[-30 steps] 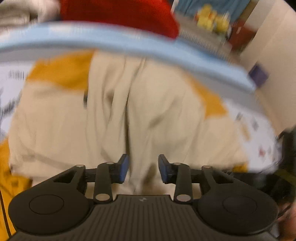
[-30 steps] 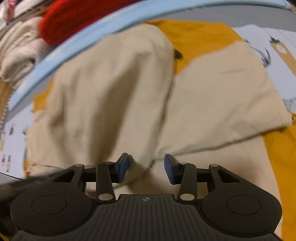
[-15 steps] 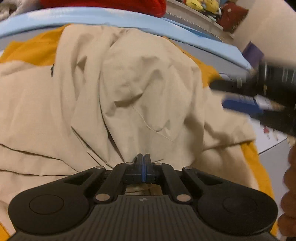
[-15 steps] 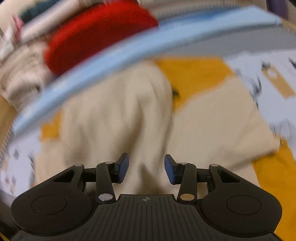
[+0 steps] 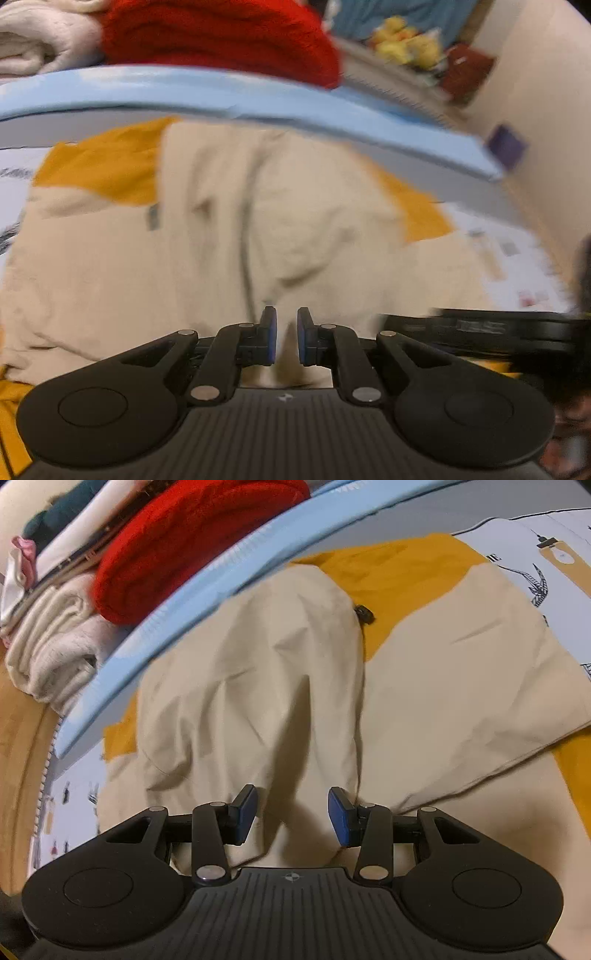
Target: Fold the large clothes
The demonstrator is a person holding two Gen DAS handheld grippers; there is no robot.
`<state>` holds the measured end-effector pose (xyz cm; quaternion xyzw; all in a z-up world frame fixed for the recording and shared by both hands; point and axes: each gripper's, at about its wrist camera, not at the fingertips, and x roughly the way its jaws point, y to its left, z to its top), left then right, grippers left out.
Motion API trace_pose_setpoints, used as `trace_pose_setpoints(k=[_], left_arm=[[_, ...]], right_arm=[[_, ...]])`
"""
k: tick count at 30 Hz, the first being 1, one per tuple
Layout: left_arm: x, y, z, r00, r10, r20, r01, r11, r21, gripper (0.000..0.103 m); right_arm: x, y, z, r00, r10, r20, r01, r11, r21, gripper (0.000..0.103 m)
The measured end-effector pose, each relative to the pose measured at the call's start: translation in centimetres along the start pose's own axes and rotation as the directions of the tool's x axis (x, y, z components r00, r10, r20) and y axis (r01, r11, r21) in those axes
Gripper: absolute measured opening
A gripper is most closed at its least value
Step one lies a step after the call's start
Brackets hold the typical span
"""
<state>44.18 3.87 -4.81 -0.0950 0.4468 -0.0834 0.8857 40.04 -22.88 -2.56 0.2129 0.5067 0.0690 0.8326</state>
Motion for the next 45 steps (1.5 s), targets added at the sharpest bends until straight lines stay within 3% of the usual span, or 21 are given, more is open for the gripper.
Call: trace_pose_setpoints(k=[2,3,4,8,11,15,18,20,21,24,26,28,31,33,36,37,39,41,43,45], left_arm=[[1.9,1.3,-0.7,0.992,0.083,-0.1,-0.086,0.996,-0.027,0.012],[1.9,1.8,-0.8,0.992,0.072,-0.105,-0.078,0.996,-0.053,0.012],[1.4,2.0,-0.7,0.993,0.057,-0.099,-0.065,0.995,-0.079,0.012],[-1.3,1.7,0.3,1.0,0.02,-0.01,-0.021,0.996,-0.083,0.029],[-2.6,1.5,0.6,0.998,0.009,0.055,-0.003,0.995,-0.099,0.029],[-2.0,1.2,1.4,0.995,0.032,0.089,-0.02,0.992,-0.124,0.028],[-2.3,0.5,1.5,0.992,-0.012,0.125,0.025,0.994,-0.102,0.027],[-1.8,-0.5,1.2,0.989,-0.057,0.136,0.064,0.997,-0.053,0.023],[-1.4,-1.1,0.8,0.989,-0.069,0.13,0.074,0.997,-0.035,0.016],[0.5,-1.4,-0.4,0.994,-0.089,0.056,0.092,0.995,-0.044,0.0],[2.1,-1.5,-1.3,0.991,-0.135,-0.012,0.133,0.987,-0.086,0.0],[3.1,-2.0,-1.8,0.99,-0.125,-0.058,0.121,0.99,-0.069,0.0],[2.8,-2.1,-1.1,0.991,-0.122,-0.054,0.12,0.992,-0.044,0.001],[1.6,-1.7,-0.2,0.99,-0.14,-0.01,0.14,0.988,-0.062,0.008],[0.3,-0.9,0.7,0.996,-0.054,0.07,0.058,0.997,-0.047,0.008],[0.6,-0.3,0.7,0.998,0.0,0.06,0.003,0.999,-0.052,0.008],[2.3,1.1,0.2,0.993,0.105,-0.05,-0.109,0.992,-0.07,0.007],[2.8,2.4,-0.2,0.987,0.116,-0.11,-0.129,0.984,-0.123,0.007],[1.4,2.6,0.3,0.992,0.094,-0.086,-0.107,0.982,-0.157,0.011],[-0.7,2.3,1.1,0.996,0.091,-0.023,-0.093,0.987,-0.133,0.023]], right_arm=[[0.1,0.3,-0.3,0.997,-0.077,-0.008,0.076,0.996,-0.05,0.044],[0.4,0.3,-0.5,0.992,-0.122,-0.014,0.121,0.99,-0.071,0.044],[0.6,0.0,-0.7,0.99,-0.136,-0.024,0.133,0.988,-0.076,0.044],[-0.2,-0.1,-0.6,0.992,-0.126,-0.011,0.125,0.99,-0.06,0.044],[-1.3,0.2,-0.7,0.991,-0.128,0.039,0.131,0.989,-0.074,0.044],[-3.3,0.8,-0.5,0.987,-0.059,0.15,0.069,0.996,-0.059,0.044],[-4.4,1.7,-0.8,0.977,0.04,0.209,-0.021,0.995,-0.093,0.044],[-4.4,2.2,-0.7,0.974,0.093,0.207,-0.072,0.992,-0.103,0.044],[-4.4,2.3,-0.9,0.973,0.114,0.2,-0.094,0.99,-0.103,0.044],[-4.1,2.6,-0.9,0.972,0.14,0.189,-0.122,0.987,-0.105,0.044],[-3.2,2.9,-0.6,0.975,0.131,0.178,-0.112,0.987,-0.111,0.045],[-2.4,2.7,-0.7,0.98,0.12,0.161,-0.103,0.989,-0.11,0.045],[-0.3,2.6,-0.9,0.996,0.024,0.088,-0.014,0.994,-0.112,0.045],[0.5,1.9,-1.2,0.998,-0.044,0.041,0.048,0.993,-0.11,0.044],[0.7,1.3,-1.3,0.998,-0.069,0.012,0.07,0.992,-0.105,0.043],[0.6,1.5,-1.3,0.997,-0.073,0.012,0.073,0.991,-0.11,0.043],[0.4,1.8,-1.5,0.996,-0.084,0.015,0.085,0.988,-0.129,0.043],[0.5,2.0,-1.7,0.996,-0.092,0.013,0.093,0.985,-0.147,0.043],[0.3,2.2,-1.6,0.995,-0.097,0.014,0.098,0.984,-0.147,0.043],[-0.6,2.4,-1.4,0.995,-0.098,0.032,0.101,0.986,-0.136,0.043]])
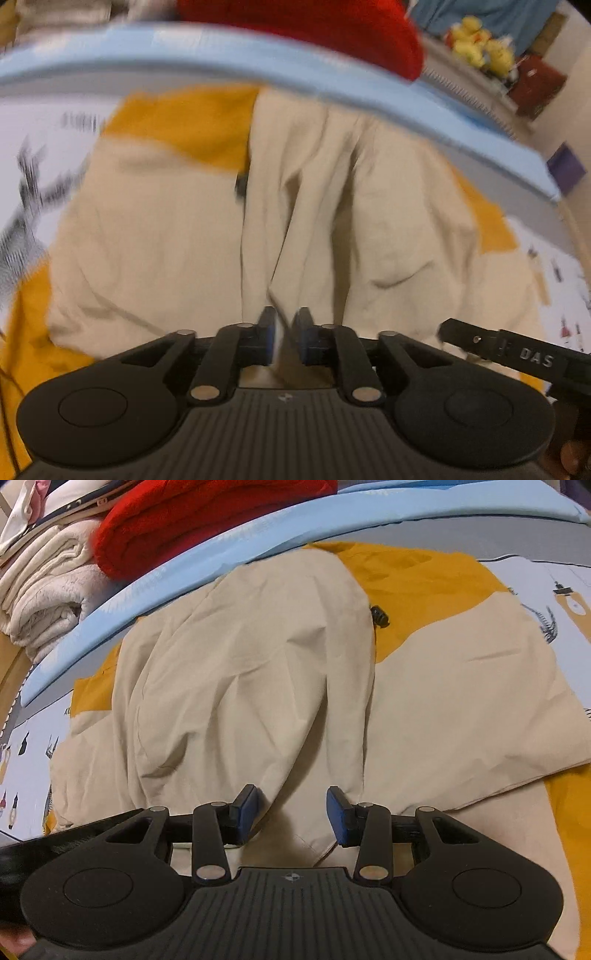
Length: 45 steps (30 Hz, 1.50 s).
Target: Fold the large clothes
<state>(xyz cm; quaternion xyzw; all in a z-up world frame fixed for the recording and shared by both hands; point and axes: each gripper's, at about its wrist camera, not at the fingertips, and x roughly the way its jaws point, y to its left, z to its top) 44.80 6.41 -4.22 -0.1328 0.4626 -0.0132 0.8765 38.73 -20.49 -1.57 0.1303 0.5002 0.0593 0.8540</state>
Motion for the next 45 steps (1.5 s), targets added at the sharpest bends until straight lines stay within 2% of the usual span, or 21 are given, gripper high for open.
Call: trace_pose_setpoints(k=[3,6,7,10,13,15,18,22,25,27,31,33,35,37,38,39,41,43,45], left_arm=[[-3.7,0.3,1.0,0.995,-0.003,0.102,0.001,1.0,0.018,0.025],[-8.0,0.4,1.7,0.975,0.006,0.223,-0.019,0.998,0.058,0.025],[-9.8,0.5,1.6,0.961,0.009,0.275,-0.032,0.996,0.081,0.025],[-15.1,0.4,1.1,0.922,-0.001,0.387,-0.053,0.99,0.13,0.025],[-22.4,1.7,-0.6,0.88,0.018,0.474,-0.084,0.989,0.118,0.025],[-27.2,3.1,-2.3,0.865,0.004,0.501,-0.069,0.991,0.111,0.026],[-34.2,4.6,-5.4,0.844,0.001,0.537,-0.073,0.991,0.114,0.027],[-42.6,5.4,-9.5,0.814,-0.005,0.58,-0.076,0.991,0.114,0.027],[-48.6,5.5,-12.5,0.783,-0.024,0.622,-0.052,0.993,0.103,0.027],[-52.2,5.7,-14.3,0.772,-0.034,0.635,-0.035,0.995,0.097,0.027],[-57.9,5.4,-17.8,0.735,-0.076,0.674,0.01,0.995,0.101,0.027],[-59.8,5.4,-19.4,0.723,-0.096,0.684,0.032,0.994,0.106,0.027],[-61.2,5.5,-21.2,0.716,-0.119,0.688,0.056,0.992,0.113,0.027],[-61.0,5.5,-22.7,0.715,-0.131,0.687,0.06,0.99,0.127,0.027],[-60.1,5.6,-23.3,0.72,-0.127,0.682,0.056,0.991,0.125,0.027],[-58.8,6.0,-23.7,0.733,-0.122,0.67,0.06,0.992,0.115,0.027],[-55.2,6.7,-24.5,0.767,-0.111,0.631,0.073,0.994,0.086,0.027],[-50.5,7.2,-25.1,0.808,-0.065,0.586,0.047,0.998,0.046,0.027],[-45.6,8.0,-25.8,0.858,-0.014,0.514,0.017,1.0,0.0,0.027]], right_arm=[[-1.8,0.3,1.0,0.995,0.005,0.097,-0.005,1.0,0.002,0.043],[-5.9,0.8,1.7,0.964,0.015,0.267,-0.004,0.999,-0.04,0.043],[-7.5,0.9,1.8,0.944,0.018,0.329,0.0,0.998,-0.056,0.043],[-13.0,1.2,1.7,0.859,0.028,0.511,0.032,0.994,-0.108,0.043],[-19.8,1.3,0.6,0.756,0.056,0.652,0.066,0.985,-0.161,0.043],[-25.1,1.0,-1.2,0.682,0.071,0.727,0.092,0.979,-0.182,0.043],[-32.4,-0.5,-4.4,0.605,0.043,0.795,0.124,0.981,-0.148,0.044],[-41.4,-2.5,-8.6,0.552,0.038,0.833,0.136,0.982,-0.134,0.044],[-48.0,-3.2,-12.0,0.495,0.045,0.868,0.177,0.973,-0.151,0.044],[-52.4,-4.0,-14.0,0.455,0.045,0.889,0.189,0.971,-0.146,0.044],[-58.9,-5.1,-17.8,0.393,0.034,0.919,0.201,0.972,-0.121,0.044],[-61.6,-5.8,-19.7,0.368,0.028,0.929,0.194,0.975,-0.106,0.044],[-63.3,-6.5,-21.4,0.35,0.014,0.937,0.191,0.978,-0.086,0.044],[-64.3,-7.3,-22.9,0.336,-0.004,0.942,0.19,0.98,-0.064,0.044],[-64.4,-7.8,-23.4,0.333,-0.014,0.943,0.19,0.98,-0.053,0.044],[-64.1,-8.4,-23.9,0.338,-0.025,0.941,0.19,0.981,-0.043,0.044],[-62.3,-9.6,-24.5,0.375,-0.052,0.926,0.191,0.981,-0.022,0.044],[-58.5,-11.1,-24.1,0.439,-0.08,0.895,0.194,0.981,-0.008,0.044],[-53.5,-12.6,-23.5,0.509,-0.113,0.853,0.208,0.978,0.006,0.044]])
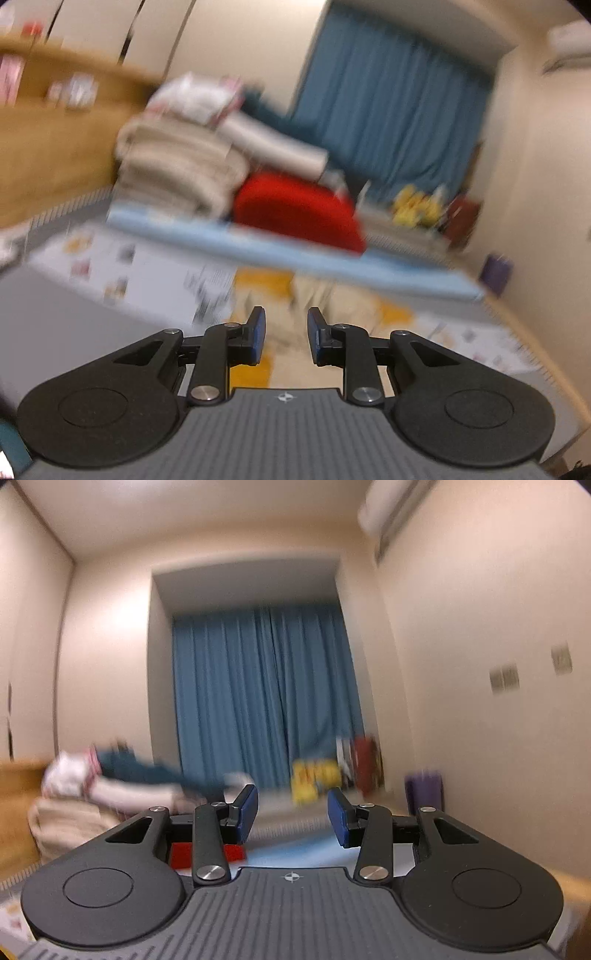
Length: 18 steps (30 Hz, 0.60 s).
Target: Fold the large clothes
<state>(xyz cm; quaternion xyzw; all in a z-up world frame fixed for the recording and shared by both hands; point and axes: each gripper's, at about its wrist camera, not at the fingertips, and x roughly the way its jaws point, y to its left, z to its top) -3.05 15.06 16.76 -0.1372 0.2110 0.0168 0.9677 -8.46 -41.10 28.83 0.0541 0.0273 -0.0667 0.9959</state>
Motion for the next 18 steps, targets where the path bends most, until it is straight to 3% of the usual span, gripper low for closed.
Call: trace_pose_setpoints(k=[5,9,11,13,16,18], left_arm=[[5.8,2.5,-7.3,0.974,0.112,-0.197,-0.118,0.993,-0.02,0.027],[9.2,5.9,-9.8,0.926,0.186,-0.329,-0.204,0.979,-0.02,0.027],[10.2,7.2,-10.6,0.912,0.201,-0.356,-0.23,0.972,-0.04,0.027],[11.0,7.7,-11.2,0.901,0.226,-0.369,-0.254,0.967,-0.028,0.027],[12.1,8.4,-12.2,0.876,0.245,-0.417,-0.278,0.961,-0.019,0.027],[12.9,8.8,-12.3,0.856,0.26,-0.446,-0.296,0.955,-0.012,0.031]], right_arm=[[7.0,-0.2,-9.2,0.984,-0.017,-0.176,0.018,1.0,0.004,0.044],[10.6,0.0,-15.3,0.959,-0.031,-0.283,0.032,0.999,-0.001,0.044],[11.1,0.2,-18.2,0.935,-0.049,-0.351,0.047,0.999,-0.016,0.044],[11.9,0.3,-20.5,0.896,-0.082,-0.436,0.067,0.996,-0.051,0.044],[13.0,0.5,-22.0,0.864,-0.108,-0.491,0.072,0.993,-0.092,0.044],[13.8,0.5,-23.4,0.828,-0.117,-0.549,0.076,0.992,-0.098,0.044]])
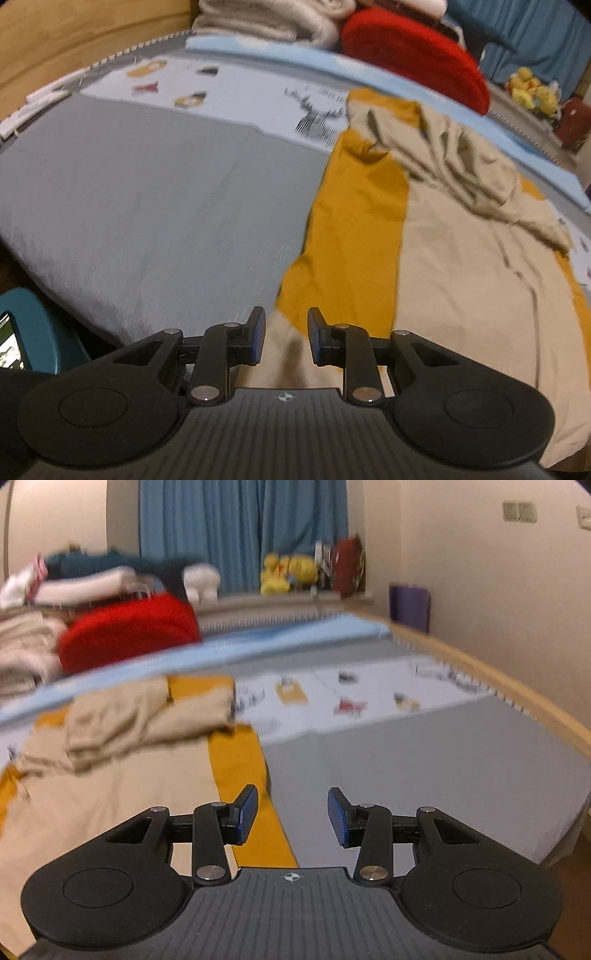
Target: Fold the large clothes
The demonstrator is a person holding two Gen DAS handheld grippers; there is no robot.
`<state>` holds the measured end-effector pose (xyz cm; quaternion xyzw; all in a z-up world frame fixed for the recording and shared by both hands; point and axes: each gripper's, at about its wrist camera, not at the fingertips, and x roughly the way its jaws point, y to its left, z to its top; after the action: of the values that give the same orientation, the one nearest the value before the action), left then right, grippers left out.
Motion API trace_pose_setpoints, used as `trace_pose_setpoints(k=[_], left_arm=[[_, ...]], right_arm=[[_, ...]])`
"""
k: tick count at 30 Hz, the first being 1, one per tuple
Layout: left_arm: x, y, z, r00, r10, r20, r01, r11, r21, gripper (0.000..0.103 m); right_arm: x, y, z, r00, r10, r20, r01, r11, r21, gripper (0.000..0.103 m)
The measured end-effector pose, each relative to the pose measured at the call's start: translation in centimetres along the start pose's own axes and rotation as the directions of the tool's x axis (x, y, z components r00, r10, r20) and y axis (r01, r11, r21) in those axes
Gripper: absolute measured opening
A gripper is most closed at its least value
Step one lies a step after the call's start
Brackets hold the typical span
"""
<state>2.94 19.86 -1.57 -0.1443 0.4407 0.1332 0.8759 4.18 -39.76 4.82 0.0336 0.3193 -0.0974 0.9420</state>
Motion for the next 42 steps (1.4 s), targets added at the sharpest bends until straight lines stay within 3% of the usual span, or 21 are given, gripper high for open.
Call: trace_pose_setpoints(k=[2,5,9,12,22,32,33,35,36,39,42], left_arm=[[0.9,0.4,-0.1,0.999,0.026,-0.044,-0.027,1.0,-0.006,0.038],[2.4,1.3,0.0,0.994,0.062,-0.094,-0.065,0.997,-0.029,0.038],[3.2,2.7,-0.3,0.99,0.041,-0.135,-0.052,0.995,-0.083,0.038],[3.3,2.9,-0.5,0.989,0.039,-0.14,-0.052,0.995,-0.089,0.038],[3.8,1.5,-0.9,0.989,0.013,-0.146,-0.02,0.999,-0.048,0.038],[4.3,0.2,-1.2,0.99,0.052,-0.134,-0.045,0.997,0.057,0.036],[4.2,0.1,-1.2,0.99,0.053,-0.13,-0.045,0.997,0.07,0.022],[4.0,-0.1,-1.2,0.991,0.054,-0.119,-0.043,0.995,0.093,0.006],[3.7,-0.1,-1.1,0.993,0.047,-0.111,-0.037,0.995,0.092,0.003],[2.6,0.0,-0.7,0.997,0.015,-0.08,-0.01,0.997,0.072,0.003],[2.9,0.1,-0.7,0.995,0.005,-0.104,0.0,0.999,0.05,0.004]], right_arm=[[1.4,0.0,-1.0,0.997,-0.001,-0.079,0.002,1.0,0.013,0.044],[3.1,0.3,-2.9,0.981,-0.017,-0.191,0.02,1.0,0.01,0.043],[5.3,0.4,-4.7,0.935,-0.049,-0.352,0.056,0.998,0.012,0.043],[6.3,0.2,-5.9,0.906,-0.063,-0.419,0.086,0.996,0.036,0.043],[6.3,0.5,-6.3,0.908,-0.076,-0.412,0.1,0.994,0.036,0.043],[6.4,0.9,-6.3,0.913,-0.089,-0.399,0.096,0.995,-0.003,0.044],[6.4,0.9,-6.3,0.914,-0.085,-0.398,0.089,0.996,-0.009,0.04],[6.2,1.2,-6.2,0.917,-0.076,-0.392,0.074,0.997,-0.02,0.029],[6.1,1.3,-6.1,0.919,-0.08,-0.386,0.074,0.997,-0.03,0.013],[5.1,1.0,-5.4,0.934,-0.048,-0.354,0.055,0.998,0.011,0.004],[4.7,0.5,-5.0,0.94,-0.025,-0.341,0.043,0.998,0.046,0.004]])
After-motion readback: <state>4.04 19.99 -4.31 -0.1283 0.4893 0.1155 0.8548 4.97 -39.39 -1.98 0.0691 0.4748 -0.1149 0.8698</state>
